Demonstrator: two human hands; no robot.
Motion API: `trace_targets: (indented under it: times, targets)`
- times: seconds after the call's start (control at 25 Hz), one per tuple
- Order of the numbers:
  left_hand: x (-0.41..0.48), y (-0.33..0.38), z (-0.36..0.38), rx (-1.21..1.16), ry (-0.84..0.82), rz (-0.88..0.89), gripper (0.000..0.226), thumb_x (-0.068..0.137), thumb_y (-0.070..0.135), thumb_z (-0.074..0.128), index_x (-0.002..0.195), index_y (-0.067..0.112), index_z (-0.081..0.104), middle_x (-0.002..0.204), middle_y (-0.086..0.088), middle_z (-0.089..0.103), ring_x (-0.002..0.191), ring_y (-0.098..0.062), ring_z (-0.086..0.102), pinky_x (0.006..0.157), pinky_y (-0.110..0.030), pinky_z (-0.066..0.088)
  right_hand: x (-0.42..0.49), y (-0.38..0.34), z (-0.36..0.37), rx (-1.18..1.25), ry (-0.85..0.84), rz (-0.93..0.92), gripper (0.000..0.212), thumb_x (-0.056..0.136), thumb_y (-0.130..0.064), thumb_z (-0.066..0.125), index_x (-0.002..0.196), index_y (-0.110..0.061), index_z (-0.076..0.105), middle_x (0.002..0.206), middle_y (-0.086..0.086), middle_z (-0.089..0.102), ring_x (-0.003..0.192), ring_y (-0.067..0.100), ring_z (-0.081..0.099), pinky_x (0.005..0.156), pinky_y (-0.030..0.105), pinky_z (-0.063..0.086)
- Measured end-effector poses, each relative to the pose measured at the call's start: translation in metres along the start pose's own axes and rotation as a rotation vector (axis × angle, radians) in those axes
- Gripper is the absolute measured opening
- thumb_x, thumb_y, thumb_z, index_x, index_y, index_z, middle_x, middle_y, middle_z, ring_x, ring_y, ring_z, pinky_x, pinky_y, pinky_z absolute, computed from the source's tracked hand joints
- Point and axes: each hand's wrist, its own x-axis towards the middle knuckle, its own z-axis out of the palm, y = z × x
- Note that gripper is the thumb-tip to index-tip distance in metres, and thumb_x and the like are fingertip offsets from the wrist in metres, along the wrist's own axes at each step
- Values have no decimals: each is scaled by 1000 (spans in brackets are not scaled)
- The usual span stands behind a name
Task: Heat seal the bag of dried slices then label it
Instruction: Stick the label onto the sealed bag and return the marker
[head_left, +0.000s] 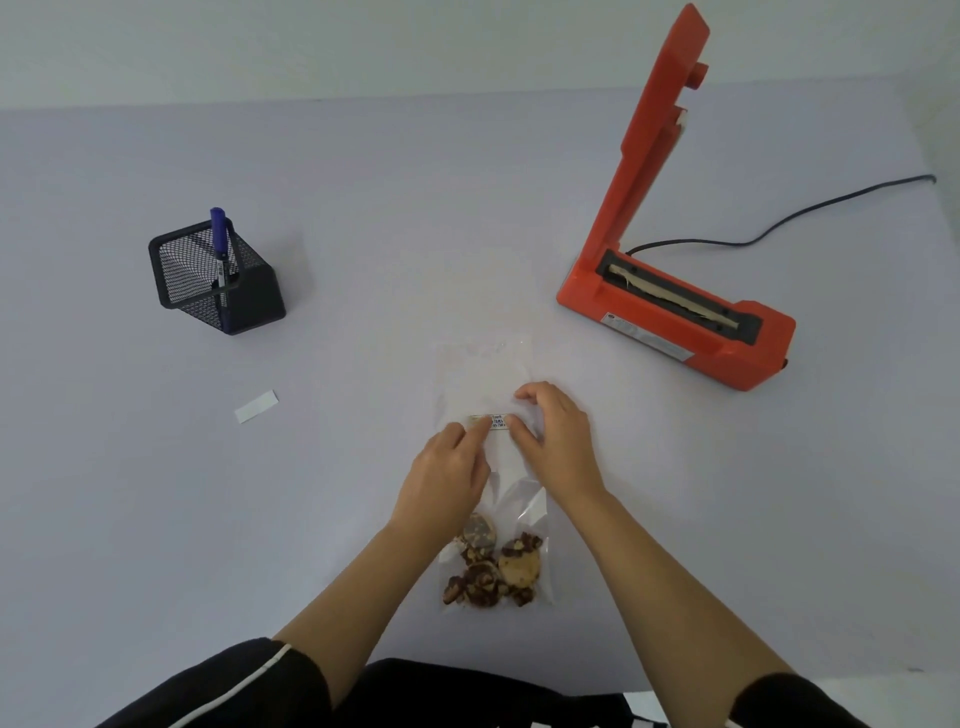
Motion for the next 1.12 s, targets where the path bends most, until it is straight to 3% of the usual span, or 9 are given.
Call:
trace_targets:
  times: [0.12, 0.28, 0.44, 0.6, 1.12]
  targets:
    - [-5, -2, 9, 65, -2, 48, 41, 81, 11, 57, 121, 3, 60, 70, -7, 51, 55, -19, 50, 48, -23, 40, -1, 0, -1, 5, 4, -1, 21, 85, -15, 63, 105, -14, 56, 104, -3, 61, 100, 13, 56, 91, 42, 48]
    - [0, -1, 12, 106, -76, 37, 43, 85, 18, 47, 124, 4, 59, 74, -11, 51, 58, -24, 52, 47, -30, 49, 0, 0, -2, 0, 0, -1, 21, 86, -15, 63, 105, -12, 56, 106, -1, 61, 100, 14, 57, 91, 41, 48]
    - [2, 5, 3, 13, -135, -44, 47, 93, 17, 49, 139, 11, 43, 92, -13, 51, 77, -27, 53, 66, -28, 42, -1, 0, -1, 6, 3, -2, 21, 86, -16, 63, 106, -13, 56, 106, -1, 61, 101, 13, 57, 92, 40, 48]
    - [9, 8, 0, 59, -166, -105, 49, 99, 27, 36, 146, 17, 29, 105, -13, 50, 86, -28, 56, 72, -31, 44, 0, 0, -1, 5, 7, -3, 22, 85, -16, 63, 106, -12, 56, 105, -1, 62, 100, 12, 57, 92, 38, 48]
    - [3, -5, -12, 168, -209, -202, 53, 98, 42, 33, 147, 22, 24, 110, -7, 43, 86, -23, 56, 63, -32, 44, -1, 0, -2, -18, 16, -19, 21, 85, -17, 64, 104, -13, 56, 104, -2, 61, 98, 13, 57, 90, 41, 49]
